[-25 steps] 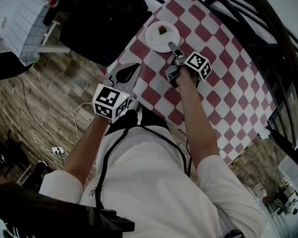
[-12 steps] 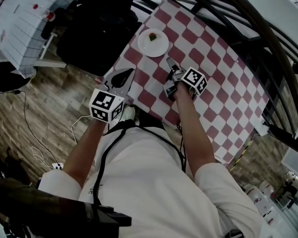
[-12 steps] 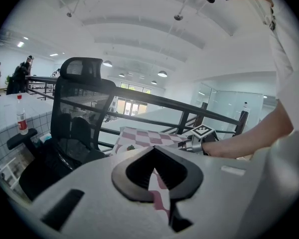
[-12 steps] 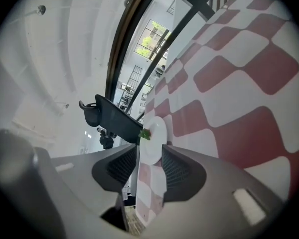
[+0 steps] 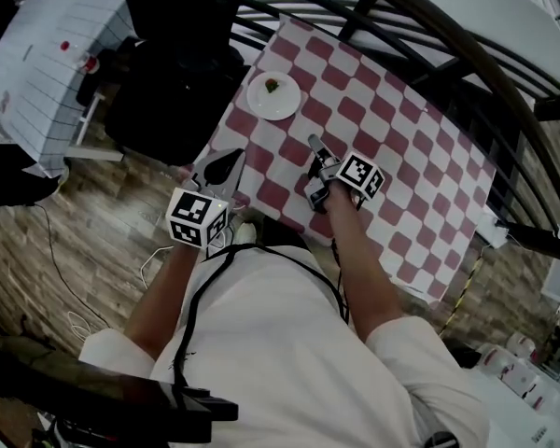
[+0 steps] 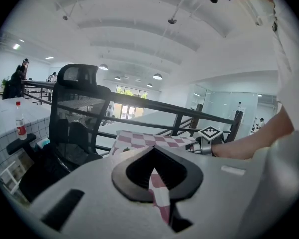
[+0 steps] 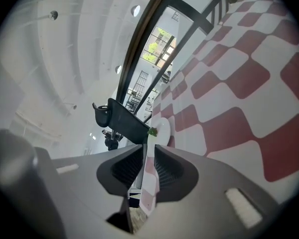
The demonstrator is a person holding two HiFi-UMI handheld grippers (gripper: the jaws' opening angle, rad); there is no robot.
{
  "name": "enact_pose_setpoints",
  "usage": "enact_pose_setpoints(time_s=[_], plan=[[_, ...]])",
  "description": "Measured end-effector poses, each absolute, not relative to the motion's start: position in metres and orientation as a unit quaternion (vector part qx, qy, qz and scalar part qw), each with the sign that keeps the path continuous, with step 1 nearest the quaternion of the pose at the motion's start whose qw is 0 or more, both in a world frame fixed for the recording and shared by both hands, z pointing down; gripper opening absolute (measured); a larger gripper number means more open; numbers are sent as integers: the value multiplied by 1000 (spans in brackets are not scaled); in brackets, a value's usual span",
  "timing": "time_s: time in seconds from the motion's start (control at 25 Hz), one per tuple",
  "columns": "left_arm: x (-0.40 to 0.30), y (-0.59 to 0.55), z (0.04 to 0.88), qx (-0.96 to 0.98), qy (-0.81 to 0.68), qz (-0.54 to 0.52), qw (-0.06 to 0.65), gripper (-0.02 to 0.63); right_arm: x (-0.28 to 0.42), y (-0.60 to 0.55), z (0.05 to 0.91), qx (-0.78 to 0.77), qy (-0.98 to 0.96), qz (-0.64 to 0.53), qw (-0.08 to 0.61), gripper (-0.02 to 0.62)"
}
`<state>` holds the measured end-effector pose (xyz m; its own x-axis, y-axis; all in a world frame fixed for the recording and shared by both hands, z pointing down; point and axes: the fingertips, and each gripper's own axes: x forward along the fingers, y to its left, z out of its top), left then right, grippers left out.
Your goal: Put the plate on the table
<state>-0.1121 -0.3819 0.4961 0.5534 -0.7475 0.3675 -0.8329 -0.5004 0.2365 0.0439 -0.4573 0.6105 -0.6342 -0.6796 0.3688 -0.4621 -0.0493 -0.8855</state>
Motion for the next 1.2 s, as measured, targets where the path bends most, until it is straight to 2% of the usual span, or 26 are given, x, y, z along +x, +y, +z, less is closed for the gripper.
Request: enact_pose_setpoints(time_s=[0.2,0.4,0.6,0.96,1.2], plan=[[-116,-367,480,865,-456,100,187,8,49,-433,589,-424,694,-573,103,29],[-124,-355,468,870,-452,92,176,8,53,-410,561,-427,713,-546,111,7],[-132,-345,458,869,-456,82,172,8,59,-388,535,-435,732,-513,107,6],[-144,-322,442,871,-457,75,165,8,69,-345,496,-445,790,-418,49,6],[-146,-310,434,873,-455,75,158,8,63,-324,465,-435,818,-373,49,6]])
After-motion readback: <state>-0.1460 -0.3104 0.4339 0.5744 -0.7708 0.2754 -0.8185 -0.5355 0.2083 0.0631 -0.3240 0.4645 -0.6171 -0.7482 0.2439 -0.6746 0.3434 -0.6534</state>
